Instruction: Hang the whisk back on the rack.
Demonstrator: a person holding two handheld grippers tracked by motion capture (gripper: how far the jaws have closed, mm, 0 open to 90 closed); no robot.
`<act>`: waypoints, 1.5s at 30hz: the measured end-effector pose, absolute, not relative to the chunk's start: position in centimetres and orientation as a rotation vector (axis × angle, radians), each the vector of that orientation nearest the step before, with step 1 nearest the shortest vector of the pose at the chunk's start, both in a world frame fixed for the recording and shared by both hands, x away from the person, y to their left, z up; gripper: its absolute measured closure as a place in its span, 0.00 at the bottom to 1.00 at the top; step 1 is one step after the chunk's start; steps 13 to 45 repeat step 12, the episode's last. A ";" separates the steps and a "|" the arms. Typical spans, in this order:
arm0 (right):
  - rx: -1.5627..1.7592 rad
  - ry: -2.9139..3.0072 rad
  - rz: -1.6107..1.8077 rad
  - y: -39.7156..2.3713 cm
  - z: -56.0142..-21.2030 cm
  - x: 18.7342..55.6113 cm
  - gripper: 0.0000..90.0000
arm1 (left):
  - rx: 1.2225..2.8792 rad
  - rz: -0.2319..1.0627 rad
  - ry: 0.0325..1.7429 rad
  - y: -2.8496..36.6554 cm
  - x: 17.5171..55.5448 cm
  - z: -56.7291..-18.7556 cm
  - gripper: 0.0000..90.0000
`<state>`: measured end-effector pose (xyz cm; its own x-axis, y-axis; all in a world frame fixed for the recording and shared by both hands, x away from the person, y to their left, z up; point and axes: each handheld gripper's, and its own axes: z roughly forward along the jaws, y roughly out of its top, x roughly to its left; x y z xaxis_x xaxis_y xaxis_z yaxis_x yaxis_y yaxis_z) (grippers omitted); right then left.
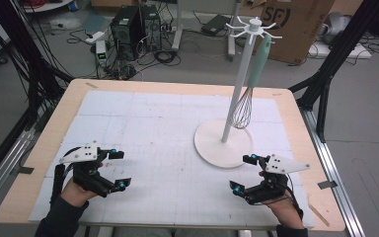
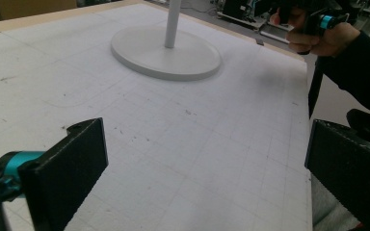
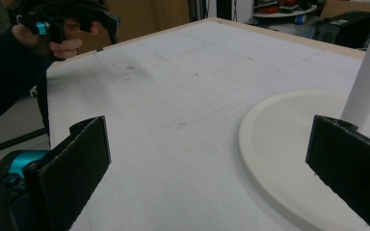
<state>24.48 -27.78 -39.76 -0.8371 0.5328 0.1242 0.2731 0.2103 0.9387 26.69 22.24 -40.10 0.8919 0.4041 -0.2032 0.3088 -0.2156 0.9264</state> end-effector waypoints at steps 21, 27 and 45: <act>0.800 2.223 1.696 -28.5 -39.9 24.4 0.01 | 1.835 0.089 0.539 22.0 26.9 -40.5 0.02; 0.800 2.223 1.696 -28.5 -39.9 24.4 0.01 | 1.835 0.089 0.539 22.0 26.9 -40.5 0.02; 0.800 2.223 1.696 -28.5 -39.9 24.4 0.01 | 1.835 0.089 0.539 22.0 26.9 -40.5 0.02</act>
